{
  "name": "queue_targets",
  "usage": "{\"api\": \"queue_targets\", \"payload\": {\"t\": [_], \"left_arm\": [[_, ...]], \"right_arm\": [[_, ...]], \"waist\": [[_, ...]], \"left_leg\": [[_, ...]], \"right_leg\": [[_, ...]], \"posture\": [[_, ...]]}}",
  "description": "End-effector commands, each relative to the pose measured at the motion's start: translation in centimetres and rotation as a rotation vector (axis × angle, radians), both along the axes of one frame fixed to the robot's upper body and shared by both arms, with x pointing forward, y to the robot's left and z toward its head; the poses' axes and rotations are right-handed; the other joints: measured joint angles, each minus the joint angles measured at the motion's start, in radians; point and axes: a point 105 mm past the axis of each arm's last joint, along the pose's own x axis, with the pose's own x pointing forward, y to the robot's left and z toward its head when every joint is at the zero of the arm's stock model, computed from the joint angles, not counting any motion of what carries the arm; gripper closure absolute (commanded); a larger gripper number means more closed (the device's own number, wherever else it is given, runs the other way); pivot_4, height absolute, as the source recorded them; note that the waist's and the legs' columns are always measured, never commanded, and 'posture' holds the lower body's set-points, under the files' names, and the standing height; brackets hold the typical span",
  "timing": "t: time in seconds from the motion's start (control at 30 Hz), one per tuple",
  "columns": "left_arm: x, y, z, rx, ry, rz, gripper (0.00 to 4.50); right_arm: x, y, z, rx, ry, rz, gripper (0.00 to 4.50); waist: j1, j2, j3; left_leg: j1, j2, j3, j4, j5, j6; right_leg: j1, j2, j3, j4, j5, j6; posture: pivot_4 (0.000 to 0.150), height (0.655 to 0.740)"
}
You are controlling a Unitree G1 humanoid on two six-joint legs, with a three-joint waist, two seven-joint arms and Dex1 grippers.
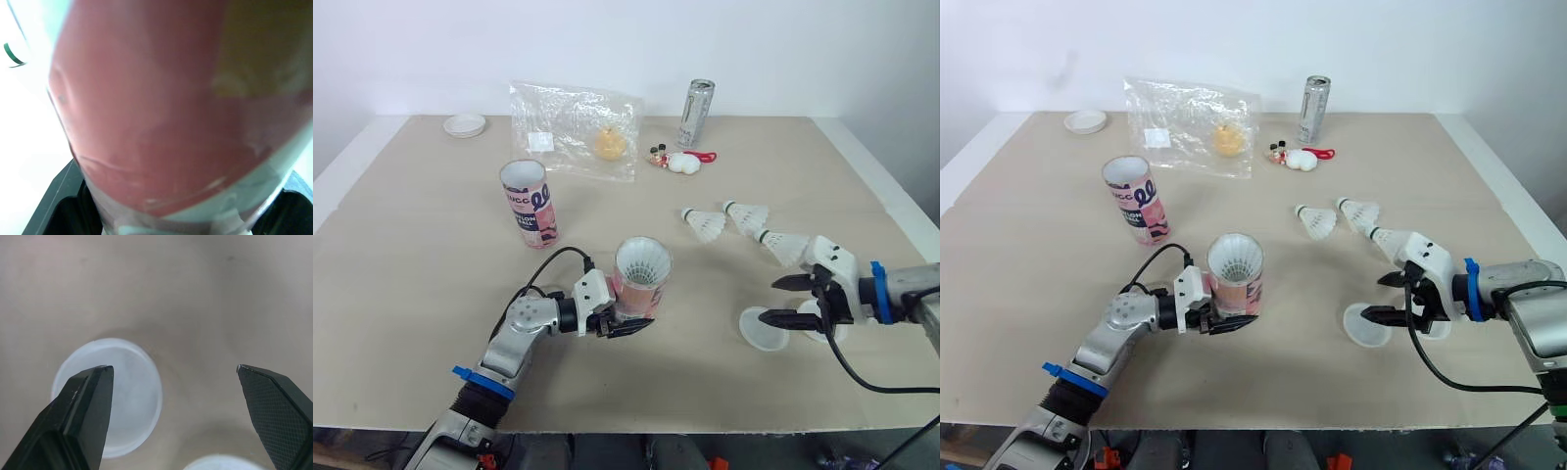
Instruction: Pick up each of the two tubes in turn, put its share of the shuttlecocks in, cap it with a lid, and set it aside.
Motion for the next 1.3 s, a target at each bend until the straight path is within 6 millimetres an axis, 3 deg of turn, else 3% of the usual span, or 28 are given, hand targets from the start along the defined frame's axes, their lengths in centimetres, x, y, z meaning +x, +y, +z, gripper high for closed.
{"api": "queue_targets", "payload": {"t": [0.03, 0.23, 0.33, 0.43, 0.6, 0.87, 0.97, 1.13, 1.3], "left_arm": [[-0.3, 0.3, -0.9, 0.008, 0.03, -0.006, 1.41], [-0.4, 0.2, -1.2, 0.029, 0.047, -0.016, 1.41], [-0.3, 0.2, -1.2, 0.032, 0.05, -0.017, 1.41], [-0.2, 0.2, -1.1, 0.034, 0.047, -0.014, 1.41], [-0.1, 0.3, -1.2, 0.033, 0.056, 0.001, 1.41], [0.2, 0.9, -1.8, 0.066, 0.083, 0.016, 1.41], [0.5, 1.0, -1.8, 0.069, 0.085, 0.023, 1.41], [0.6, 0.8, -1.4, 0.06, 0.087, 0.015, 1.41], [0.4, 0.8, -1.7, 0.088, 0.096, -0.003, 1.41]], "right_arm": [[0.3, 0.0, 1.0, -0.062, -0.017, 0.061, 0.18], [0.3, 0.0, 0.6, -0.124, 0.006, 0.123, 0.18], [0.3, 0.0, 0.4, -0.142, 0.019, 0.143, 0.89], [0.5, 0.0, 0.1, -0.172, 0.016, 0.165, 2.52], [0.5, 0.0, -0.5, -0.213, 0.02, 0.203, 4.48], [0.5, 0.3, -0.5, -0.216, -0.002, 0.237, 4.48], [0.7, 1.4, 0.5, -0.161, -0.068, 0.263, 4.48], [0.9, 4.1, 4.4, -0.032, -0.234, 0.327, 4.48], [1.0, 7.5, 11.3, 0.103, -0.455, 0.397, 4.48]], "waist": [[0.0, 0.001, 0.0], [0.0, 0.001, -0.001], [0.0, 0.001, -0.001], [0.0, 0.001, -0.001], [0.0, 0.001, -0.001], [0.0, 0.002, -0.001], [-0.001, 0.002, -0.001], [-0.001, 0.002, -0.001], [-0.004, 0.003, -0.001]], "left_leg": [[0.0, 0.0, 0.0, 0.0, 0.0, 0.0], [0.001, 0.0, 0.0, -0.001, 0.0, 0.0], [0.001, 0.0, 0.0, -0.001, 0.0, 0.0], [0.001, 0.0, 0.0, -0.001, 0.0, 0.0], [0.001, 0.0, 0.0, -0.001, 0.0, 0.0], [0.003, 0.0, 0.0, -0.001, 0.0, 0.0], [0.003, 0.0, 0.0, -0.001, 0.0, 0.0], [0.004, 0.0, 0.0, -0.001, 0.0, 0.0], [0.004, 0.0, 0.0, 0.0, 0.0, 0.0]], "right_leg": [[0.0, 0.0, 0.0, 0.0, 0.0, 0.0], [0.0, 0.0, 0.0, 0.0, 0.0, 0.0], [0.0, 0.0, 0.0, 0.0, 0.0, 0.0], [0.0, 0.0, 0.0, 0.0, 0.0, 0.0], [0.0, 0.0, 0.0, 0.0, 0.0, 0.0], [0.002, 0.0, 0.0, 0.0, 0.0, 0.0], [0.002, 0.0, 0.0, 0.0, 0.0, 0.0], [0.002, 0.0, 0.0, 0.0, 0.001, -0.001], [0.002, 0.0, 0.001, 0.0, 0.001, -0.003]], "posture": [[0.15, 0.74], [0.15, 0.74], [0.15, 0.74], [0.15, 0.74], [0.15, 0.74], [0.15, 0.74], [0.15, 0.74], [0.15, 0.74], [0.15, 0.74]]}}
